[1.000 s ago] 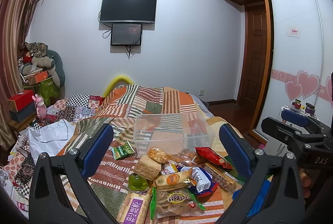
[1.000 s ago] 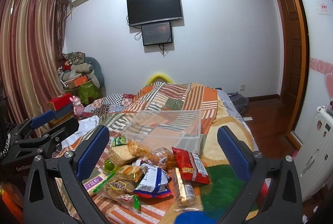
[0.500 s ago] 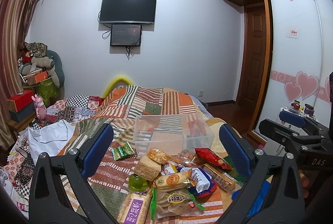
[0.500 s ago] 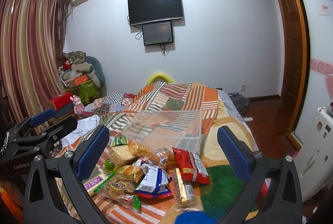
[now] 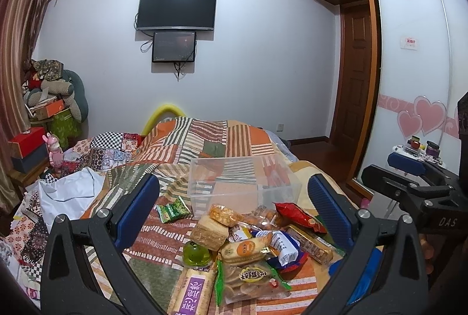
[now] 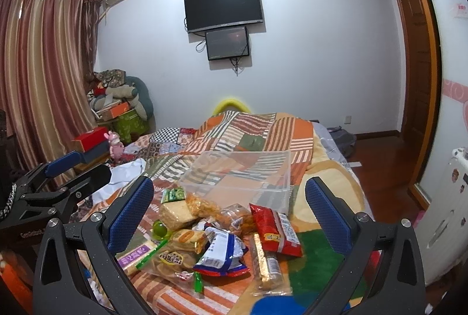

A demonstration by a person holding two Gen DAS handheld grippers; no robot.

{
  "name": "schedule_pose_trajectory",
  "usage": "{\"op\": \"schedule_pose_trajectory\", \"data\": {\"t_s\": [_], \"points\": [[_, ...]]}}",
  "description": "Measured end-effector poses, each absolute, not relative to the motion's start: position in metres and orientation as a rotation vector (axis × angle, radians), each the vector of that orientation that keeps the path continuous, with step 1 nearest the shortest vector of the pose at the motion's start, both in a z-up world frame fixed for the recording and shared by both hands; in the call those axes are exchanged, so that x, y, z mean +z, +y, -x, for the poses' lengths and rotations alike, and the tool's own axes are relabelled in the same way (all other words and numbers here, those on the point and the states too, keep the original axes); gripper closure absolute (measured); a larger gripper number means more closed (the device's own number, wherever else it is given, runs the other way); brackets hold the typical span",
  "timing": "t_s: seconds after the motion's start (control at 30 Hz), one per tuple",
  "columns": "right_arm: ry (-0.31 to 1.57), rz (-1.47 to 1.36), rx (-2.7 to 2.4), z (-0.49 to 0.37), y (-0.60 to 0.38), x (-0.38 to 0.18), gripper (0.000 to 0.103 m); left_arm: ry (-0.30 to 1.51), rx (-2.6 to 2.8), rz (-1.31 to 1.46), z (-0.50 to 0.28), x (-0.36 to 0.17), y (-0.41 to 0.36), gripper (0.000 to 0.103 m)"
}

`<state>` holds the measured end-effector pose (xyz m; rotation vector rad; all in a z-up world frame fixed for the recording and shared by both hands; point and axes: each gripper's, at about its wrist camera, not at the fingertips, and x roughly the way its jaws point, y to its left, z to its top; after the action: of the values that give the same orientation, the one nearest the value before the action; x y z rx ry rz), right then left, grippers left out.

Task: Organize snacks
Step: 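Grasp the purple-label biscuit pack with the left tool while the right tool grasps the gold-wrapped bar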

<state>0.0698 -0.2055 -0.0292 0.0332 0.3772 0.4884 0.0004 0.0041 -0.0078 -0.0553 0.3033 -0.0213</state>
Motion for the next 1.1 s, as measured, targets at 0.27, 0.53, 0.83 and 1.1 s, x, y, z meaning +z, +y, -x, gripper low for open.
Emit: {"op": "schedule_pose_trajectory", "data": {"t_s": [0.27,0.53,0.83,1.1], "points": [[0.465,-0.013,0.461,-0.083,-0.208,-0.043,0.011,0.426,-0.022,0.025,-0.015,-0.026,0.025,0.026],[0.640,-0.011,0.484,-0.105,-0.207,-0.075,0.038,0.592,-0.010,0.042,-0.029,-0.063,0.060,0.027],[0.826,0.005,0.457,-0.128,-0.212,-0.117,0.042,0.778,-0.011,0.025,-0.045,-0.119,0.069,0.027],[0.930,0.025,0.456,-0.140,-0.216,-0.144,0.043,0.937,-0.076,0.082,-0.060,-0.160,0.075,0.028]]}}
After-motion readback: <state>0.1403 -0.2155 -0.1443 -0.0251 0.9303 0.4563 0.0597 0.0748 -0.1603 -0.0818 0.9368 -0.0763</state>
